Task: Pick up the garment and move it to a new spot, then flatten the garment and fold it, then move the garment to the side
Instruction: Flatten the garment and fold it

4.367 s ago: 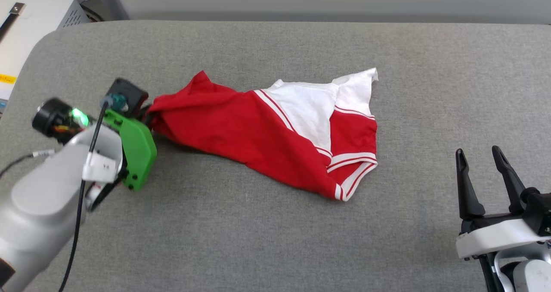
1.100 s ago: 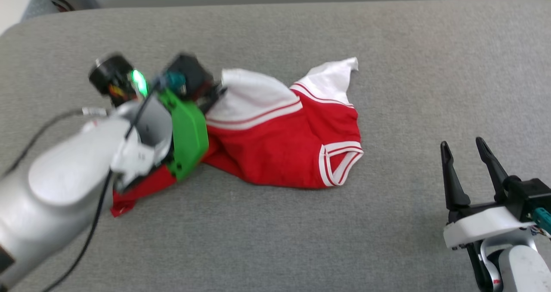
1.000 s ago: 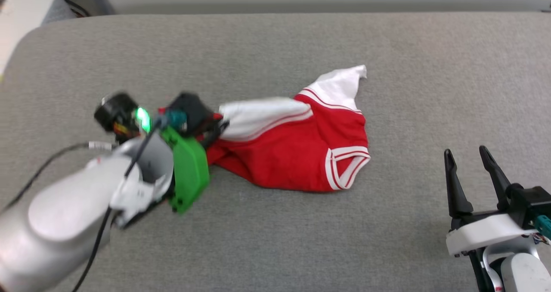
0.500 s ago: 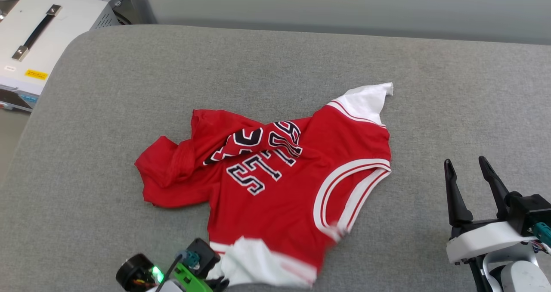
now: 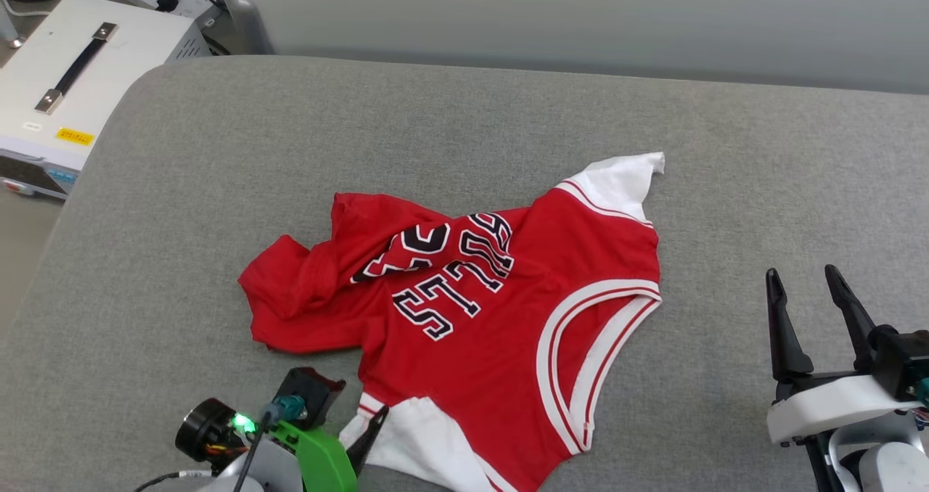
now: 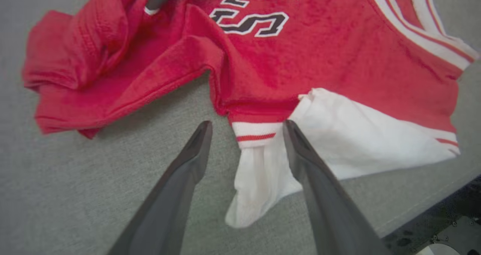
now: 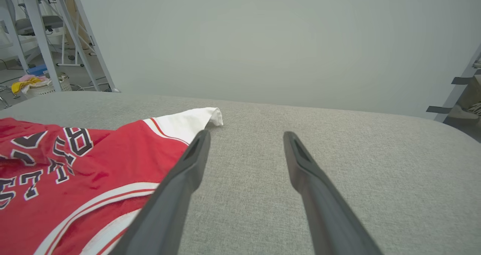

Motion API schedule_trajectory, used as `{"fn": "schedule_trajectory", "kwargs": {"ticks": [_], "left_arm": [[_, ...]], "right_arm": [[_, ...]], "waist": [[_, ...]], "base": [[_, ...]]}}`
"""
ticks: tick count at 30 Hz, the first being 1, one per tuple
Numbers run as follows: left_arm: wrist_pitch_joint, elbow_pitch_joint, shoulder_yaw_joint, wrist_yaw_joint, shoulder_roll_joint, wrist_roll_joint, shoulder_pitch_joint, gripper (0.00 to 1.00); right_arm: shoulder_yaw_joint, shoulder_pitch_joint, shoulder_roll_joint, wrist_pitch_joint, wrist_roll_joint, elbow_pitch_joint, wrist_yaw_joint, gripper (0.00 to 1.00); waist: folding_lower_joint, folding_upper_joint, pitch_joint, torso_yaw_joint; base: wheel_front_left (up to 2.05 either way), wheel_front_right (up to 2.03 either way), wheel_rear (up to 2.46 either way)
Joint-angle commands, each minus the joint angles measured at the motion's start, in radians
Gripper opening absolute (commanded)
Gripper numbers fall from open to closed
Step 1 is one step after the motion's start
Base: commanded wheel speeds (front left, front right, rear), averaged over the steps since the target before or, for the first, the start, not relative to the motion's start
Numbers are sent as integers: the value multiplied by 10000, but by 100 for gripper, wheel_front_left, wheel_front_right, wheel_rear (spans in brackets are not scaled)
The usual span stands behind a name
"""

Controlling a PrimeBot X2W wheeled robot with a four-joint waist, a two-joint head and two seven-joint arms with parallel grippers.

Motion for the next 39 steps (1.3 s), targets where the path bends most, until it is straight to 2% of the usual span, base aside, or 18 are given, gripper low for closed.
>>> {"fn": "schedule_trajectory", "kwargs": {"ticks": [1,7,12,13,19,20,24,28,32,39], "left_arm": [[-251,-254,220,305,131,99,31,100],[-1362,-1118,1029,1637,485,505,2,100],[-2176,-1502,1872,2879,322,1112,91,100],[-2232,-1586,2038,3006,268,1201,168,100],[-2310,-2356,3691,3963,-298,2556,734,100],[-2312,-2734,4591,4169,-789,3322,1199,100],[-2313,-3075,5524,4236,-1570,4157,1740,100],[-2314,-3062,6358,3803,-2349,4785,2024,100],[-2314,-2984,7044,3270,-3167,5313,2192,100],[-2315,-2774,7933,2272,-4392,6086,2231,100]], "right_arm": [[-42,161,-88,15,30,-124,-6,100],[156,-238,-677,442,-18,-669,-6,100],[697,-1305,-1579,1208,103,-1009,-6,100],[865,-1550,-1749,1425,182,-1015,-6,100],[2210,-3280,-3112,3552,1195,-641,-6,100],[3109,-4220,-3843,5035,1949,-227,-6,100],[4206,-5427,-4571,7004,3195,406,-6,100],[5086,-6627,-5030,8379,4007,1017,-6,100],[5935,-7704,-5255,9228,4311,1732,-6,100],[7654,-8860,-5374,9864,4570,2753,-6,100]], "waist": [[1,0,-188,185],[1,0,-265,482],[1,0,-127,724],[1,0,-86,762],[1,0,389,1164],[1,0,716,1410],[1,0,1176,1727],[1,0,1683,2024],[1,0,2170,2319],[1,0,2911,2727]], "base": [[0,0,0],[0,0,0],[0,0,0],[0,0,0],[0,0,0],[0,0,0],[0,0,0],[0,0,0],[0,0,0],[0,0,0]]}}
